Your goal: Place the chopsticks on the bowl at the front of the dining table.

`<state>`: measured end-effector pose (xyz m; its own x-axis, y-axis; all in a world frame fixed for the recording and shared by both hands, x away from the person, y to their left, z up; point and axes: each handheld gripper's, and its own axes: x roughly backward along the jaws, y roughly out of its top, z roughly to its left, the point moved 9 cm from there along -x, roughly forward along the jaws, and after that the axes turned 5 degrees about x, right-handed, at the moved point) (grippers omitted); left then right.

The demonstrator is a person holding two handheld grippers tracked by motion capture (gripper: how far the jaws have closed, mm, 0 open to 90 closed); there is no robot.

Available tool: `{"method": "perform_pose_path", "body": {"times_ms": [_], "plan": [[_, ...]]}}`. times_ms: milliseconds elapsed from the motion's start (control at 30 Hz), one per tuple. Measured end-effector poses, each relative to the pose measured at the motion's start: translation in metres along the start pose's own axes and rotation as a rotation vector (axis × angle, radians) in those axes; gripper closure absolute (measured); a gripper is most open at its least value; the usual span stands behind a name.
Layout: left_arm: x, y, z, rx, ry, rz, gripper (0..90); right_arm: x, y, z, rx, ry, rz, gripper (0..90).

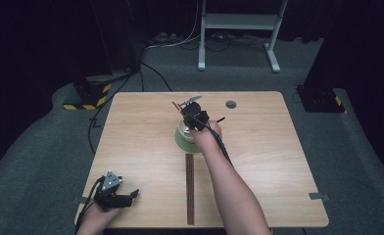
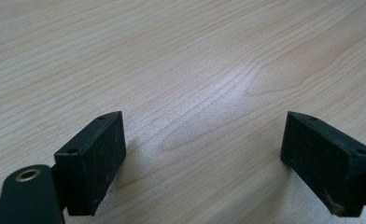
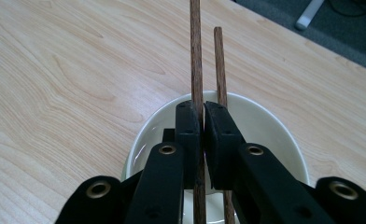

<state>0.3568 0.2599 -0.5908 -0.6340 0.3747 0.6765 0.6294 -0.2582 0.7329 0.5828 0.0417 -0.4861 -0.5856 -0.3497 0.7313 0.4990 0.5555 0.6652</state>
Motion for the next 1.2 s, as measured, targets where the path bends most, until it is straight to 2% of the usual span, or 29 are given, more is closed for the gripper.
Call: {"method": "perform_pose_path", "body": {"times_ms": [67, 133, 233, 300, 400, 767, 833, 1000, 1133, 1200], "plan": [[0.000, 0.000, 0.000, 0.000, 0.000, 0.000, 14.0, -0.003, -0.001, 0.000, -0.023, 0.013, 0.009, 84.7], [0.000, 0.000, 0.000, 0.000, 0.000, 0.000, 14.0, -0.006, -0.001, -0.001, -0.015, 0.000, 0.010, 84.7], [0.000, 0.000, 0.000, -0.001, -0.001, 0.000, 14.0, -0.009, -0.003, 0.000, -0.031, 0.007, 0.029, 84.7], [0.000, 0.000, 0.000, -0.003, -0.002, 0.000, 14.0, -0.011, -0.004, -0.001, -0.017, 0.002, 0.036, 84.7], [0.000, 0.000, 0.000, -0.003, -0.003, 0.000, 14.0, -0.014, -0.004, 0.000, -0.031, 0.002, 0.039, 84.7], [0.000, 0.000, -0.001, 0.001, -0.004, -0.003, 14.1, -0.020, -0.010, -0.002, -0.022, -0.009, 0.062, 84.4], [0.000, 0.000, -0.001, -0.001, -0.004, -0.003, 14.0, -0.021, -0.012, -0.001, -0.041, 0.003, 0.067, 84.3], [0.000, 0.000, -0.001, 0.000, -0.005, -0.003, 14.1, -0.021, -0.013, -0.003, -0.016, -0.011, 0.061, 83.5], [0.000, 0.000, 0.000, -0.004, -0.004, -0.001, 14.1, -0.015, -0.008, -0.002, -0.010, 0.006, 0.033, 66.8], [0.000, 0.000, 0.000, -0.004, -0.004, 0.000, 14.1, -0.011, -0.006, -0.006, 0.000, -0.029, 0.017, 59.1]]}}
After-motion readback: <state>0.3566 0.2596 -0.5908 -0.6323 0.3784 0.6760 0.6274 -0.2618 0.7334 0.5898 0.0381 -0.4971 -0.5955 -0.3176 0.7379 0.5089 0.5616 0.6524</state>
